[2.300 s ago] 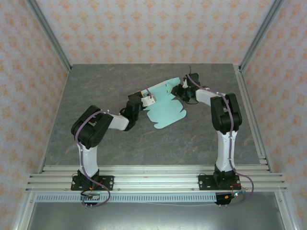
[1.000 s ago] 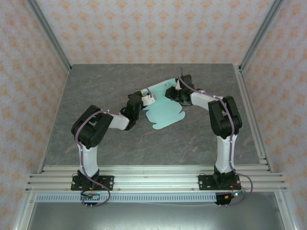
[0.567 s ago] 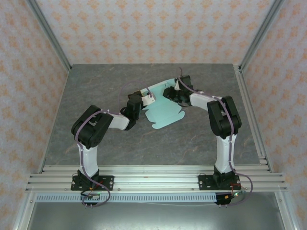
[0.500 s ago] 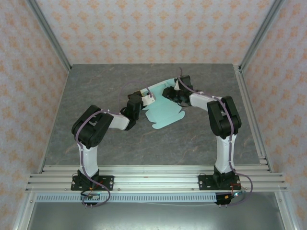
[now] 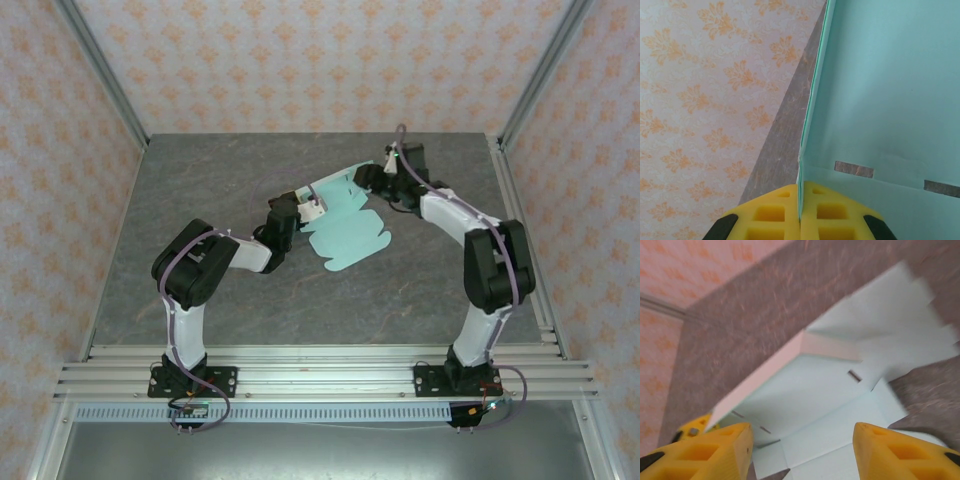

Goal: Fold the paper box

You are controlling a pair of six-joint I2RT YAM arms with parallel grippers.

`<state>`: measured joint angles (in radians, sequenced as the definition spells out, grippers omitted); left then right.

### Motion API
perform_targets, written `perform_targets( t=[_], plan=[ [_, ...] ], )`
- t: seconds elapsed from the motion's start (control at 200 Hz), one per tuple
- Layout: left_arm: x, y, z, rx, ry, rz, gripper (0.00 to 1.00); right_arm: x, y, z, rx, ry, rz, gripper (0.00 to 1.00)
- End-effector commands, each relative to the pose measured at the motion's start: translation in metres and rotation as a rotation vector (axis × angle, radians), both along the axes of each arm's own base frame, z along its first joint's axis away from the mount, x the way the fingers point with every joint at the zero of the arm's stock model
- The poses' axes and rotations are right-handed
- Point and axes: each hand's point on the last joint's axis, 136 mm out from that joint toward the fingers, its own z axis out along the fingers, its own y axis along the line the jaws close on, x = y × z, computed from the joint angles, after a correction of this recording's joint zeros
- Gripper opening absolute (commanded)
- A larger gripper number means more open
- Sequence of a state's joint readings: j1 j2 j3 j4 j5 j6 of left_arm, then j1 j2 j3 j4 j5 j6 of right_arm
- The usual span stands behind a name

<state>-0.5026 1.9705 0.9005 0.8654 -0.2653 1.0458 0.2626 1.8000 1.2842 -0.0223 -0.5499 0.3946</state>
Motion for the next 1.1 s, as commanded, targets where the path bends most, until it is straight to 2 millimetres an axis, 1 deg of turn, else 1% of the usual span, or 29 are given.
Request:
perform_targets(
  t=[0.0,0.12,0.225,0.315,0.345,0.4,0.455,0.48,0.515,0.581,0.616,0.676,0.741,0.861,0.961,1.096],
  plan=[
    [-0.003,-0.006,0.005,-0.021,-0.031,-0.025,0.00,0.002,-0.032,0.009,-0.019,-0.009,-0.051,0.56],
    [-0.005,-0.006,0.006,-0.015,-0.039,-0.039,0.00,0.018,-0.055,0.010,0.014,0.012,-0.067,0.55],
    [-0.007,-0.008,0.005,-0.006,-0.037,-0.049,0.00,0.037,-0.066,0.006,0.053,0.033,-0.058,0.54],
    [-0.007,-0.008,0.002,0.006,-0.033,-0.054,0.00,0.050,-0.064,-0.001,0.046,0.057,-0.017,0.54],
    [-0.007,-0.009,0.002,0.008,-0.036,-0.055,0.00,0.055,-0.062,-0.002,0.041,0.060,0.002,0.53],
    [-0.007,-0.009,0.000,0.015,-0.032,-0.054,0.00,0.062,-0.058,-0.012,0.040,0.088,0.029,0.53],
    [-0.006,-0.009,-0.002,0.017,-0.031,-0.055,0.00,0.072,-0.053,-0.014,0.048,0.092,0.060,0.53],
    [-0.007,-0.010,-0.002,0.016,-0.032,-0.056,0.00,0.076,-0.051,-0.018,0.054,0.100,0.073,0.53],
    [-0.007,-0.010,-0.003,0.019,-0.028,-0.056,0.00,0.081,-0.049,-0.021,0.054,0.104,0.087,0.56],
    [-0.006,-0.009,-0.004,0.022,-0.024,-0.054,0.00,0.091,-0.047,-0.021,0.050,0.097,0.105,0.68],
    [-0.007,-0.009,-0.004,0.021,-0.026,-0.053,0.00,0.094,-0.046,-0.019,0.050,0.092,0.112,0.72],
    [-0.007,-0.009,-0.005,0.023,-0.021,-0.054,0.00,0.101,-0.045,-0.022,0.048,0.088,0.119,0.78],
    [-0.007,-0.010,-0.006,0.026,-0.020,-0.056,0.00,0.105,-0.043,-0.025,0.050,0.095,0.131,0.83],
    [-0.005,-0.010,-0.008,0.028,-0.014,-0.053,0.00,0.108,-0.035,-0.038,0.090,0.120,0.173,0.86],
    [-0.004,-0.011,-0.009,0.029,-0.009,-0.052,0.00,0.106,-0.026,-0.048,0.125,0.134,0.200,0.86],
    [-0.004,-0.012,-0.011,0.033,-0.005,-0.049,0.00,0.097,-0.011,-0.058,0.155,0.145,0.237,0.86]
  ],
)
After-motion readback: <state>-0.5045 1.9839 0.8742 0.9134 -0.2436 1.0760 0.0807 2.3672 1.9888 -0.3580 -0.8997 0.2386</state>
